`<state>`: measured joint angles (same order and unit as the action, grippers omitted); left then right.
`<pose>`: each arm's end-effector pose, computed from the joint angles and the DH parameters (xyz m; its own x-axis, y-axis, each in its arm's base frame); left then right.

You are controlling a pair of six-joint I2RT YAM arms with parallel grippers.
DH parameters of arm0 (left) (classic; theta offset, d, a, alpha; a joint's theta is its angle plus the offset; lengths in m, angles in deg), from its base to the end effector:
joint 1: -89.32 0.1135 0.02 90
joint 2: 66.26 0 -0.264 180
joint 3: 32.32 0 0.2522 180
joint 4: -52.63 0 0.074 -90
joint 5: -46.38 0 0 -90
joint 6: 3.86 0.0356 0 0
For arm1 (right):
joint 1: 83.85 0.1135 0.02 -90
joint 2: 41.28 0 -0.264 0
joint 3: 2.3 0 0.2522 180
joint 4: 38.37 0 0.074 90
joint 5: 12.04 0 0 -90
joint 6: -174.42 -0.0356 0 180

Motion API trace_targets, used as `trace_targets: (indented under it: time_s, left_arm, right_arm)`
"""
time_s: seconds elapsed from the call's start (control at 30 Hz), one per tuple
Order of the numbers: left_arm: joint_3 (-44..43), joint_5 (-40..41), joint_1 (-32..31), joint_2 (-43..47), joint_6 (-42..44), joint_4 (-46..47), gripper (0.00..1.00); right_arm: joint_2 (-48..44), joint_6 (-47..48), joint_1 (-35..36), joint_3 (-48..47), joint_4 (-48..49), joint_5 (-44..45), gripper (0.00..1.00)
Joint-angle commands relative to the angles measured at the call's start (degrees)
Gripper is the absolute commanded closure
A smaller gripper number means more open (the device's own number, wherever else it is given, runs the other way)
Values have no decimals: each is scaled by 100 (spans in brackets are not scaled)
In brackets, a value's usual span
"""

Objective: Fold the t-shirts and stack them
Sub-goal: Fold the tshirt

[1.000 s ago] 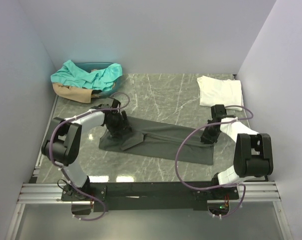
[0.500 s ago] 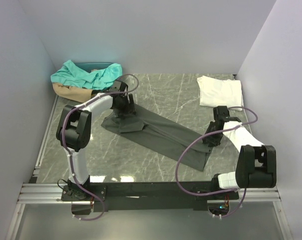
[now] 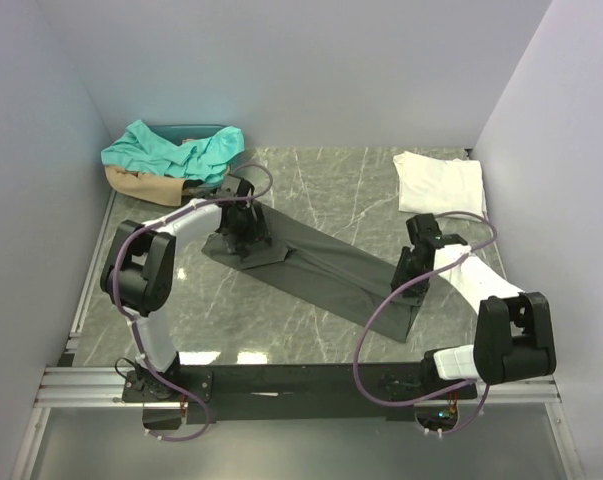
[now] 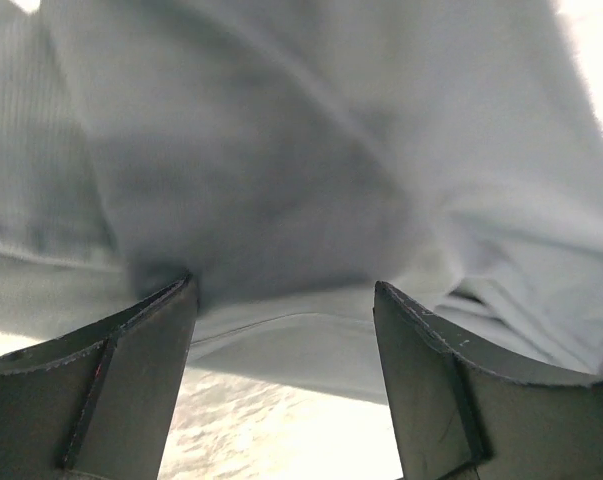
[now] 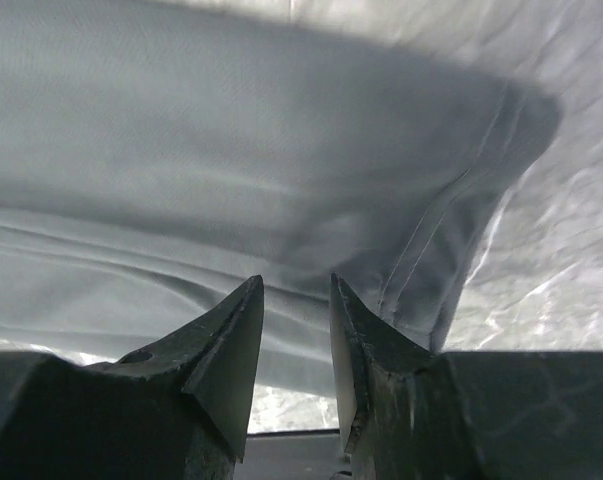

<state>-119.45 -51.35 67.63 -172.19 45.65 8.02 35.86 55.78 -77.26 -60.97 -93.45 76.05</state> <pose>0.3514 -0.1449 0.1884 -0.9060 -0.3321 -0.2623 -0.2185 0.8979 -0.3821 0.2298 0.0277 0.1859 -0.8956 0.3788 -0.2332 0.3478 0.9232 0.1638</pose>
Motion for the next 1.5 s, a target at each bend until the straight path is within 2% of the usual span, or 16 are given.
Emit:
trace_targets:
  time_s: [0.0, 0.47, 0.7, 1.07, 1.27, 1.47]
  left_arm:
    - [164, -107, -19, 125, -179, 150, 23]
    - [-2, -80, -19, -419, -126, 264, 23]
    - [-739, 34, -19, -1191, 225, 123, 23]
    - [-2453, 201, -37, -2413, 1113, -88, 23]
    - [-2955, 166, -142, -2652, 1693, 0, 23]
    - [-3245, -53, -256, -2643, 1983, 176, 23]
  right_arm:
    - [-165, -255, 193, 201, -87, 77, 60]
    - [46, -388, 255, 509, 63, 148, 60]
    - [231, -493, 448, 527, 115, -2, 61]
    - [468, -950, 1466, 413, 151, -266, 61]
    - [670, -1073, 2240, 220, 107, -433, 62]
    - [925, -889, 2689, -167, 142, -564, 63]
